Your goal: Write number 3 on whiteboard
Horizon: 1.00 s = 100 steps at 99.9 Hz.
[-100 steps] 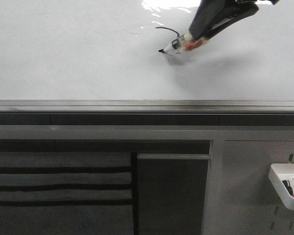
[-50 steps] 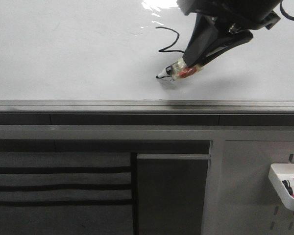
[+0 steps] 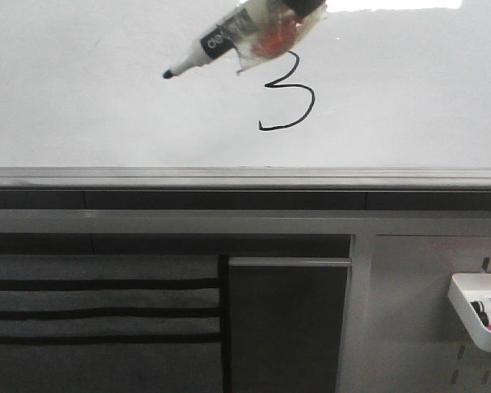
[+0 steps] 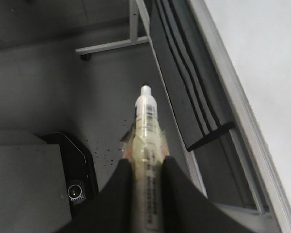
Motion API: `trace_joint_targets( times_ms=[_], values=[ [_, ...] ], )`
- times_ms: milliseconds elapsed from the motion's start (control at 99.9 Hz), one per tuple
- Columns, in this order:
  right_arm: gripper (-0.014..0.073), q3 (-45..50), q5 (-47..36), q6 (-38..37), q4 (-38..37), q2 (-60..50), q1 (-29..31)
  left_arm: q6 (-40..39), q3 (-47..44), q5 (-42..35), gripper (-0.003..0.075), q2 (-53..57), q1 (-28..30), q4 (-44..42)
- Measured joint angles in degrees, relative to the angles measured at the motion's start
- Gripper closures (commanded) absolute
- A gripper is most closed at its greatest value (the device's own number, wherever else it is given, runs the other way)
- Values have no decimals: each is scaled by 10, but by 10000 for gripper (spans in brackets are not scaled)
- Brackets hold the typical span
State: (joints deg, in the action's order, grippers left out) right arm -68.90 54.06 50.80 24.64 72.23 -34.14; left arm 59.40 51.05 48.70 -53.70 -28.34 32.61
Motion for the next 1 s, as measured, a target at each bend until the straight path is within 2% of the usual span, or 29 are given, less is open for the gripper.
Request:
trace_joint_targets(
  times_ms=[210,410,630,870,1001],
  values=[
    [587,0,9,64,-1,-3,-29,58,37,6,362,-87,-63,3],
    [587,0,9,70,-2,-3,-29,67,80,5,362,-155,-105,3],
    [587,0,9,71,-2,-3,-29,67,105,-3,366,-201,-118,3],
    [587,0,12,71,-3,-3,-29,68,106,-1,543,-207,-119,1],
    [587,0,12,71,-3,-3,-29,68,107,4,613,-207,-119,1]
  ],
)
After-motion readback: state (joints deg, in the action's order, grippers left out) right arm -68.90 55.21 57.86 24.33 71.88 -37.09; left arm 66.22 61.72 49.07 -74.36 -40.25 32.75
